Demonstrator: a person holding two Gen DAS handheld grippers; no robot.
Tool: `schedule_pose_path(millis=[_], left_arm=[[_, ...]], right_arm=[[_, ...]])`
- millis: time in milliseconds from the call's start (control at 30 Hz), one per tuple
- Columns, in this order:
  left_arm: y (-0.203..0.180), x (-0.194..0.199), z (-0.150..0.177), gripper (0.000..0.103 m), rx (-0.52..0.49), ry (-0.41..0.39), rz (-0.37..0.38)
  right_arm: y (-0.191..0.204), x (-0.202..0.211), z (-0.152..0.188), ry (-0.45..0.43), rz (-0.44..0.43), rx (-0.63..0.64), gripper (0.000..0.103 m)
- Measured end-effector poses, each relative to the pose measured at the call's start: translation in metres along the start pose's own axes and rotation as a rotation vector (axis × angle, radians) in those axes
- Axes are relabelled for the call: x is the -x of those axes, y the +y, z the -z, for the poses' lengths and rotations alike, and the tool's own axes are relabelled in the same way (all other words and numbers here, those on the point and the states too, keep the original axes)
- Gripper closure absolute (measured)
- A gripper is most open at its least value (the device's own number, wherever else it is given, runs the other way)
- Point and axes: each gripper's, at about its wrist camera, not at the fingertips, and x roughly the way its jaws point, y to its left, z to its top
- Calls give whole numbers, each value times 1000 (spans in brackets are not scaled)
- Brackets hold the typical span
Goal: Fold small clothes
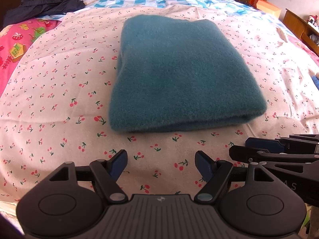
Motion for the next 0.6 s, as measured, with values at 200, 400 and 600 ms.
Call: schedule_pose_path(millis=[200, 400, 600], left_arm=[[1, 1, 1, 24, 2, -6, 10], [1, 2, 2, 24, 7, -10, 18], [1, 1, 2, 24, 7, -8, 23]], right_arm=[[0, -1, 1, 3, 12, -2, 73], [1, 0, 2, 1, 15, -4, 73], [1, 0, 2, 1, 17, -4, 73]])
